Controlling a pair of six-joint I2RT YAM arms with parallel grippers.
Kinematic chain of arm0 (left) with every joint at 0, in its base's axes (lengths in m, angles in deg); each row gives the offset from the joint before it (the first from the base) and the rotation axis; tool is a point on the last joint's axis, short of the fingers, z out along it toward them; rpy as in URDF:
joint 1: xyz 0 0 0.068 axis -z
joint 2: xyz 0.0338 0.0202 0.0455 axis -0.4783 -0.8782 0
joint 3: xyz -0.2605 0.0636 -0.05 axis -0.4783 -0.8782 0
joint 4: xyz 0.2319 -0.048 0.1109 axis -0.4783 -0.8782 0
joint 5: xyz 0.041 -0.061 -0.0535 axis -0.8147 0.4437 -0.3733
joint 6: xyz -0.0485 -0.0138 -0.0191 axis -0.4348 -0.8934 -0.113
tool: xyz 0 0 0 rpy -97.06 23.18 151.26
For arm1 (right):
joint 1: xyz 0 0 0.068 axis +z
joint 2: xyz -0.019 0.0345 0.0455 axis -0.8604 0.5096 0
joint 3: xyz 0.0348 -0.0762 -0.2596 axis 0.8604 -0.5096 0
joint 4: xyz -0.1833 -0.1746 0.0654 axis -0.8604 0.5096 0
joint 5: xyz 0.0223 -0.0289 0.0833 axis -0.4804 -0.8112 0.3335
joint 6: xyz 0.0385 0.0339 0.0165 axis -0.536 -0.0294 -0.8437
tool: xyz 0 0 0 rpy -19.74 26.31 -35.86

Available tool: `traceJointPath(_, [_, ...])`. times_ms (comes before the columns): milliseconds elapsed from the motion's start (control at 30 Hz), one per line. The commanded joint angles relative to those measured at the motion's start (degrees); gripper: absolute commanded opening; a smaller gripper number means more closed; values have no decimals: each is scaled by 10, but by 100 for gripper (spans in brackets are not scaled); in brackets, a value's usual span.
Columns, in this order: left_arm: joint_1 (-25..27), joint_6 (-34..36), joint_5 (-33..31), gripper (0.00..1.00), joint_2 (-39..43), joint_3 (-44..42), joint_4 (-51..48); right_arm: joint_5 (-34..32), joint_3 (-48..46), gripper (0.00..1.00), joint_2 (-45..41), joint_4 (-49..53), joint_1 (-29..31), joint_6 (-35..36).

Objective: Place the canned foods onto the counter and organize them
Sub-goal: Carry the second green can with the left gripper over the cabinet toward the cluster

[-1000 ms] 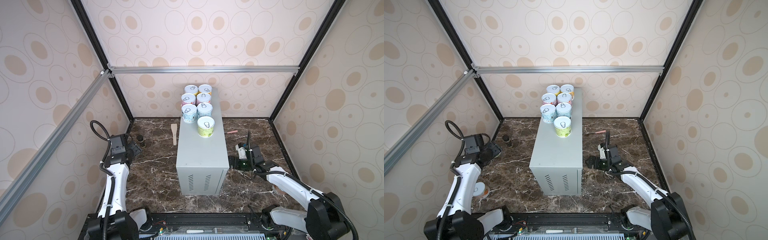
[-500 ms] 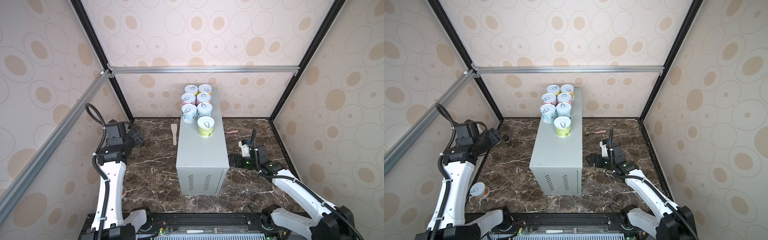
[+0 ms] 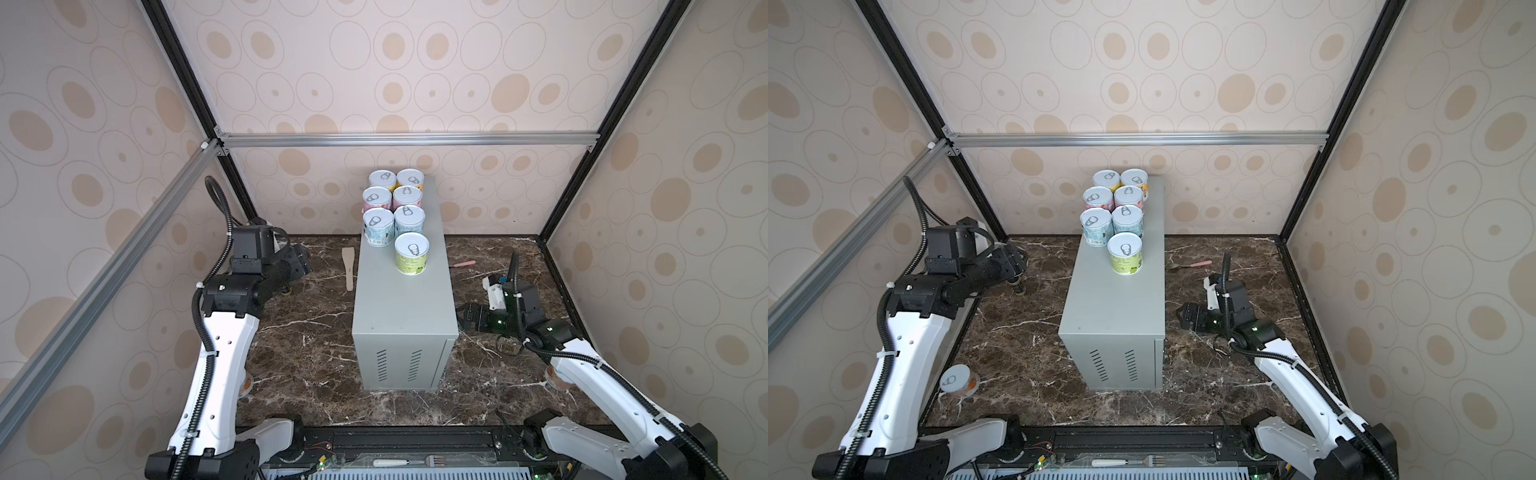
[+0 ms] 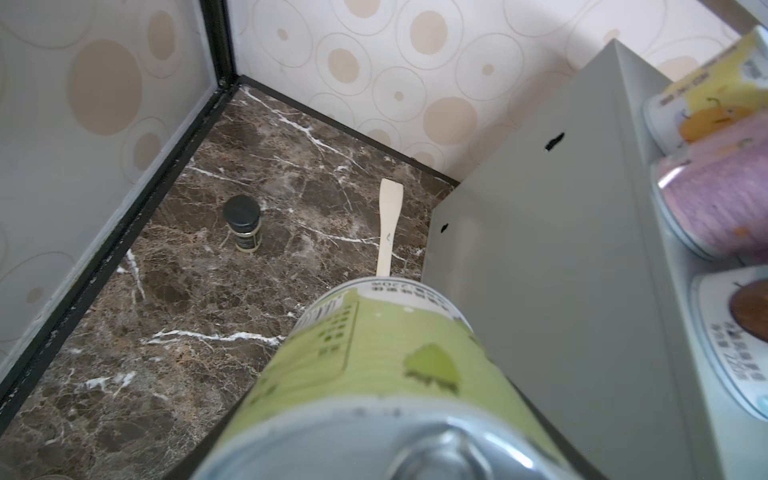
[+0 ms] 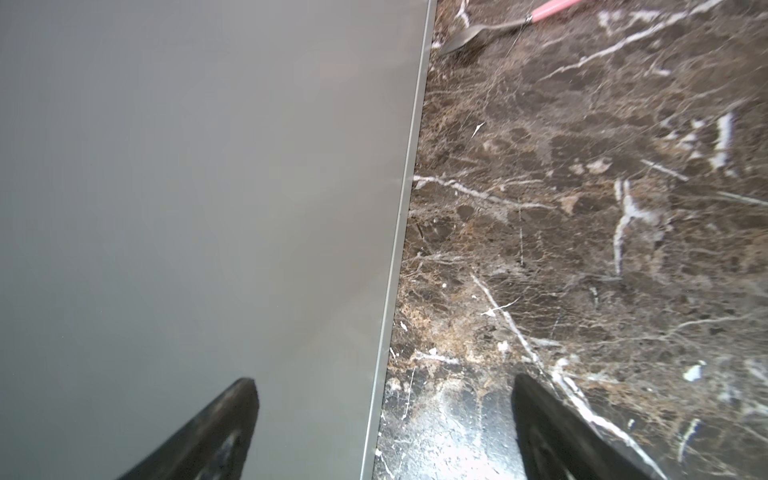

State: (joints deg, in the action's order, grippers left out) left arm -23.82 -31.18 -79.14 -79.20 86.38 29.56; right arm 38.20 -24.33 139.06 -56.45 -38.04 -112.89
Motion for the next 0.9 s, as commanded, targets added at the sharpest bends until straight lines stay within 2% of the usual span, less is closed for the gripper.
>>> traceJointPath(0, [34, 23, -21, 57, -8, 63, -1, -19, 20, 97, -12, 23, 4, 13])
traceJointPath(533, [205, 46, -95, 55, -72, 221, -96, -47, 16, 98, -18, 27, 3, 21])
traceJointPath(633, [243, 52, -139, 55, -83, 251, -129, -48, 14, 98, -15, 24, 3, 21])
traceJointPath(867, [284, 54, -138, 55, -87, 252, -148, -49, -2, 98, -18, 9, 3, 19])
